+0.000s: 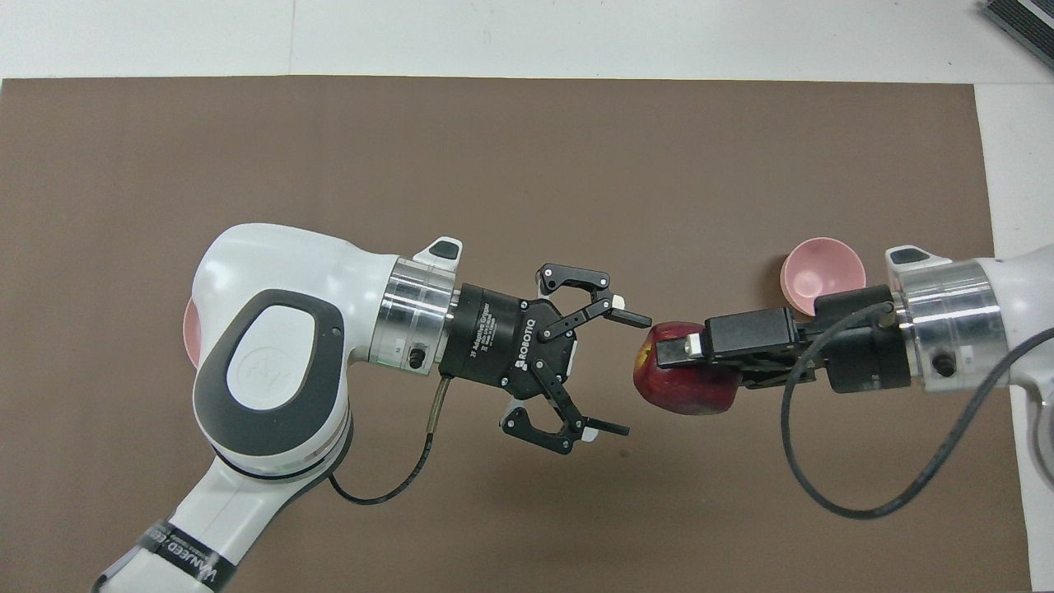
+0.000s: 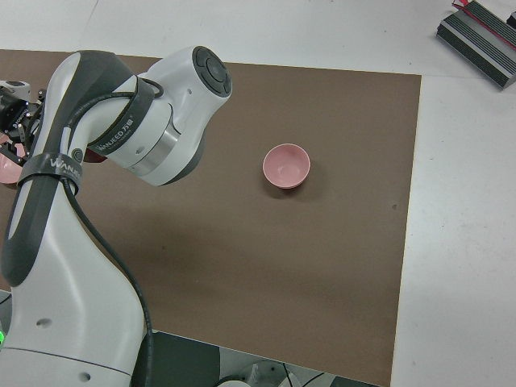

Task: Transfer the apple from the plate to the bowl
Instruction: 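Open the left gripper and pull it back while the right gripper holds the apple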

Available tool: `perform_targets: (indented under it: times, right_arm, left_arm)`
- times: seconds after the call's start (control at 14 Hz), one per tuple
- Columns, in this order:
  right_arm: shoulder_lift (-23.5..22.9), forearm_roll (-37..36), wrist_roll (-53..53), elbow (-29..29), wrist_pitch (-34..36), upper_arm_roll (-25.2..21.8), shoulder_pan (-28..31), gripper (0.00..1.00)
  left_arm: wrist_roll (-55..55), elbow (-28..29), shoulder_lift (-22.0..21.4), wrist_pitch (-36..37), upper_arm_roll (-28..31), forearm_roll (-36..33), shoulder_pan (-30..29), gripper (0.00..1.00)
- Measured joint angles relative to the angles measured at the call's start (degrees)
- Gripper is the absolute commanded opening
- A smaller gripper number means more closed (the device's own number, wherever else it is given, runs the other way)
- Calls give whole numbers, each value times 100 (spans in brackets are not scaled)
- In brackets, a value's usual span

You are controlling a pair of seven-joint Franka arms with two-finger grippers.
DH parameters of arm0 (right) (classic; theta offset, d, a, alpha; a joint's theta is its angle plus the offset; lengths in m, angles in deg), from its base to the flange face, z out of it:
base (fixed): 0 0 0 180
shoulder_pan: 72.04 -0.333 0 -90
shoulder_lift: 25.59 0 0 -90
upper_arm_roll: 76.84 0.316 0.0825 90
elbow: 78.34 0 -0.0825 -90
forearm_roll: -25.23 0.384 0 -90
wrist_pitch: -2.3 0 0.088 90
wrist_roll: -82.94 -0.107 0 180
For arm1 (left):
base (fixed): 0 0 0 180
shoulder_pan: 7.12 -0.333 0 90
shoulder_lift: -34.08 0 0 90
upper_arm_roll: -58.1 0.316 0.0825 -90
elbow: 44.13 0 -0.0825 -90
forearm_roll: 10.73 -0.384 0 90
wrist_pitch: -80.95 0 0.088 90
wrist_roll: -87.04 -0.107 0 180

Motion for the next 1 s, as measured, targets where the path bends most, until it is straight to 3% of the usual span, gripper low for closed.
perform_targets:
  times: [0.5,1.0]
  right_arm:
    - [-282,-2455,4,118,-560,6,119,0]
    - [-1527,-4622,426,434,-1557,28,58,0]
  left_arm:
    - [-278,-128,-78,37,99,-1986,-189,100]
    - [-1310,-141,-81,119,118,-3550,-425,100]
